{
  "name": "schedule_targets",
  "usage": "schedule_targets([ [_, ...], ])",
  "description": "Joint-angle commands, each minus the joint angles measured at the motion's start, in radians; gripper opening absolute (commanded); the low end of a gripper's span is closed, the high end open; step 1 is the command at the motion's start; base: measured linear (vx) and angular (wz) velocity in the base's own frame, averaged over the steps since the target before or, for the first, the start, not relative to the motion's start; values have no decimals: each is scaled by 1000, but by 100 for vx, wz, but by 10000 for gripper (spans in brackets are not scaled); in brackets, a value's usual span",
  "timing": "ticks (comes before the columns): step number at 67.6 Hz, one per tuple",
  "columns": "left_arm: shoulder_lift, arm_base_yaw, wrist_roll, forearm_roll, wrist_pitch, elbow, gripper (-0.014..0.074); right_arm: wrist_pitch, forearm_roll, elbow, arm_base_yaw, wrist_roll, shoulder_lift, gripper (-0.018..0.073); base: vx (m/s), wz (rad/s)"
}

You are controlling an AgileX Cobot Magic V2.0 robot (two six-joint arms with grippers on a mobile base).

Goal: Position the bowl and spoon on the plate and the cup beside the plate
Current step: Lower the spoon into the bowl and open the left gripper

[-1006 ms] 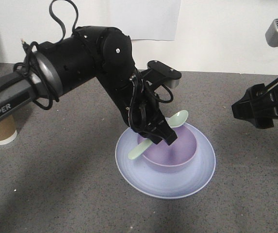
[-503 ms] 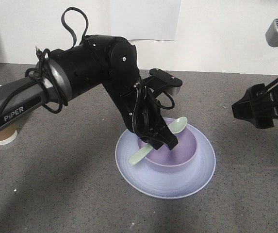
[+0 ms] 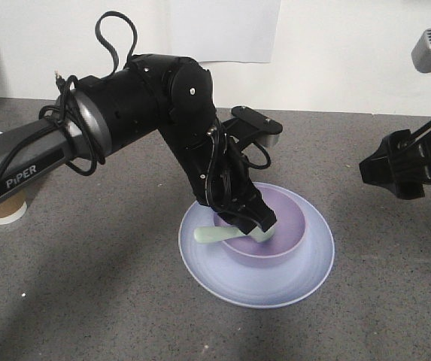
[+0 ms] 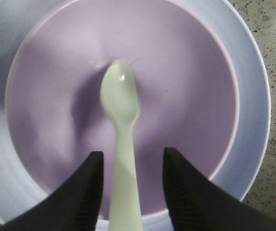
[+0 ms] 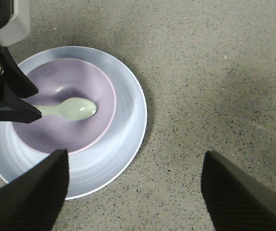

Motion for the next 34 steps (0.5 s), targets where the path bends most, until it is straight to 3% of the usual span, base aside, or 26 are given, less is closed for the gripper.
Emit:
schedule_targets([
  [1,-56,-4,-11,-19,11,-32,370,-50,-1,-27,-4,-3,-18,557,0,0],
  [16,-56,-3,-12,-19,11,-32,476,-50,-1,-27,-4,-3,-18,557,0,0],
  [34,-82,-3,-30,-4,8,-33,489,-49,-1,-27,-4,-3,-18,557,0,0],
])
